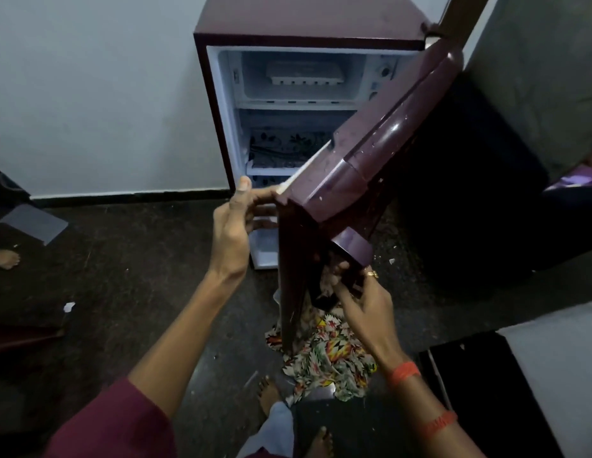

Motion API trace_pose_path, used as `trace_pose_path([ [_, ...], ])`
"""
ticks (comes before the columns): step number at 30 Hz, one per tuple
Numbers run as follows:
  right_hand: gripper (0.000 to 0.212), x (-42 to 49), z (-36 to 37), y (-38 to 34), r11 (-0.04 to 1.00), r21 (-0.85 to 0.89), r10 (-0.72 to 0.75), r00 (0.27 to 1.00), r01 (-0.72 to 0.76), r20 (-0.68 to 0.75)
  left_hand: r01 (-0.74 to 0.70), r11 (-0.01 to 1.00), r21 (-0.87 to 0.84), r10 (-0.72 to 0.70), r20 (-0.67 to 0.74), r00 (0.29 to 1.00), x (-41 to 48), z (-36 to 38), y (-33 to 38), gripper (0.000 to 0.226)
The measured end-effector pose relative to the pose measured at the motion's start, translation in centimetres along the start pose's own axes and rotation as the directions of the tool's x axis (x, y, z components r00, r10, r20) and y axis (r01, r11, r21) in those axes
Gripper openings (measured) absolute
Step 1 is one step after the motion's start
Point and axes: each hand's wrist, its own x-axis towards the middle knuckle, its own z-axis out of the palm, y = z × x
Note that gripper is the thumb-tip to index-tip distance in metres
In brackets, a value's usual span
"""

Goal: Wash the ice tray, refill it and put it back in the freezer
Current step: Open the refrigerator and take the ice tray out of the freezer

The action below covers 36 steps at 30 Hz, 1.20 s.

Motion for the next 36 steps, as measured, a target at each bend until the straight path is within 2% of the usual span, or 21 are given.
trace_pose_path([
  [2,0.014,-1.1,-1.6,0.8,0.999,0.004,0.036,0.998,-0.036,-0.059,0.003,1.0,-0.002,-0.003,0.049,0.999,-1.6,1.4,-0.1,0.053],
  [5,0.014,-2.3,-3.9,1.6,0.993,0.043,0.111,0.986,-0.106,-0.124,0.013,1.0,0.004,-0.013,0.121,0.993,-3.7,3.6,-0.3,0.051],
  [8,0.029,-3.1,-6.1,2.5,0.987,0.065,0.159,0.97,-0.15,-0.185,0.02,1.0,-0.007,-0.018,0.2,0.98,-5.5,5.7,-0.6,0.052],
  [10,0.031,-3.4,-7.2,3.3,0.98,0.089,0.193,0.959,-0.178,-0.209,0.022,1.0,-0.015,-0.018,0.235,0.972,-6.3,6.9,-0.7,0.054],
  [13,0.052,-3.6,-8.6,4.5,0.979,0.108,0.198,0.947,-0.175,-0.253,0.03,0.999,-0.037,-0.019,0.276,0.961,-7.3,8.6,-0.7,0.054],
  [19,0.01,-4.3,-10.3,6.4,0.963,0.182,0.249,0.921,-0.201,-0.299,0.049,0.997,-0.056,-0.025,0.368,0.929,-9.4,11.1,-1.0,0.053],
  [23,0.033,-4.9,-11.4,8.0,0.941,0.263,0.3,0.886,-0.214,-0.352,0.073,0.997,-0.039,-0.046,0.476,0.878,-10.3,12.8,-1.4,0.053],
  [27,0.036,-5.1,-13.4,9.0,0.934,0.281,0.325,0.849,-0.22,-0.416,0.102,0.994,-0.028,-0.068,0.566,0.821,-11.0,15.1,-1.9,0.062],
  [32,0.056,-3.9,-16.6,13.6,0.901,0.288,0.424,0.798,-0.324,-0.428,0.111,0.994,0.016,-0.09,0.698,0.711,-11.8,18.4,-2.4,0.068],
  [36,0.049,-3.2,-18.7,16.0,0.838,0.458,0.501,0.752,-0.296,-0.429,0.131,0.99,0.045,-0.117,0.775,0.621,-12.1,21.6,-2.7,0.068],
])
